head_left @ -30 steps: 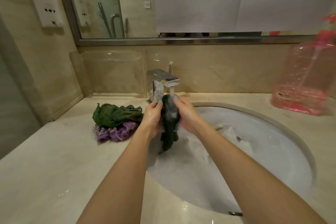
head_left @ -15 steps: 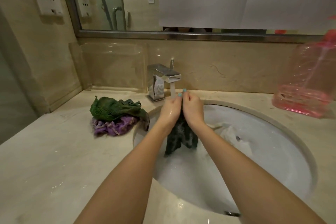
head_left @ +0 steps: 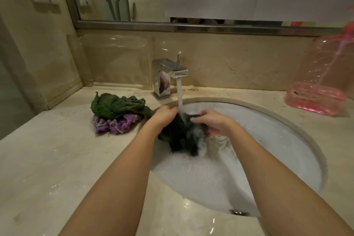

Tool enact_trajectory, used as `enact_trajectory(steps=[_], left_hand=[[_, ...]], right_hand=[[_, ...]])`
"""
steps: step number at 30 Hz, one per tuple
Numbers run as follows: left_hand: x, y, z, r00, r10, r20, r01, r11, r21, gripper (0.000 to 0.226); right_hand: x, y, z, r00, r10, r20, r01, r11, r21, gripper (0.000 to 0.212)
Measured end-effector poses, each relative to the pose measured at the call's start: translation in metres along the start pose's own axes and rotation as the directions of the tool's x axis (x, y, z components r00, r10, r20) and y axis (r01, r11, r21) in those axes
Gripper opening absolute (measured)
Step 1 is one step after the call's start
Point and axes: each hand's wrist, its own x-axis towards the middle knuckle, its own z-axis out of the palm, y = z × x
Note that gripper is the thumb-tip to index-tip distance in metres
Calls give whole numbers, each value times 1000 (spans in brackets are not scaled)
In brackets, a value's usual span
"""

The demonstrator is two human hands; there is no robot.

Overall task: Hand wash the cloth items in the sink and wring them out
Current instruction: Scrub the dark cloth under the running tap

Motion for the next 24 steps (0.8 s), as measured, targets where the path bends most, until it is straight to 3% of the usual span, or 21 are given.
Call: enact_trajectory(steps=[2,3,5,7,10,11,15,17,19,21,24], left_hand=[[0,-9,1,994,-63,91,23,922,386,43],[-1,-11,1,990,-76,122,7,873,489,48],[1,-12,2,985,-42,166,-50,854,517,48],[4,-15,5,966,-43,254,-105,835,540,39],[6,-20,14,855,-287,432,-100,725,681,45],[7,-21,17,831,-329,448,-103,700,707,47],[10,-24,20,814,-408,414,-87,618,781,62],[11,-27,20,802,-432,413,-94,592,801,44],[9,-25,18,802,-392,450,-130,621,773,17],[2,-17,13,821,-295,489,-132,735,665,13],[-5,-6,1,840,-194,507,-38,910,412,16]], right_hand=[[-2,4,2,998,63,-8,-62,939,-337,34],[-2,3,4,999,23,-40,-38,902,-429,32],[1,-1,6,992,-101,-78,56,893,-447,26],[0,-6,12,995,-96,7,87,871,-484,26],[-5,9,18,992,36,120,62,689,-722,35],[-6,16,18,990,42,136,75,659,-748,35],[-3,33,14,987,53,149,67,714,-697,7],[-3,33,16,980,58,190,103,669,-736,9],[-3,34,19,974,71,217,124,635,-763,14],[-5,33,17,977,56,204,120,649,-752,11],[-13,26,0,995,18,97,46,788,-614,15]])
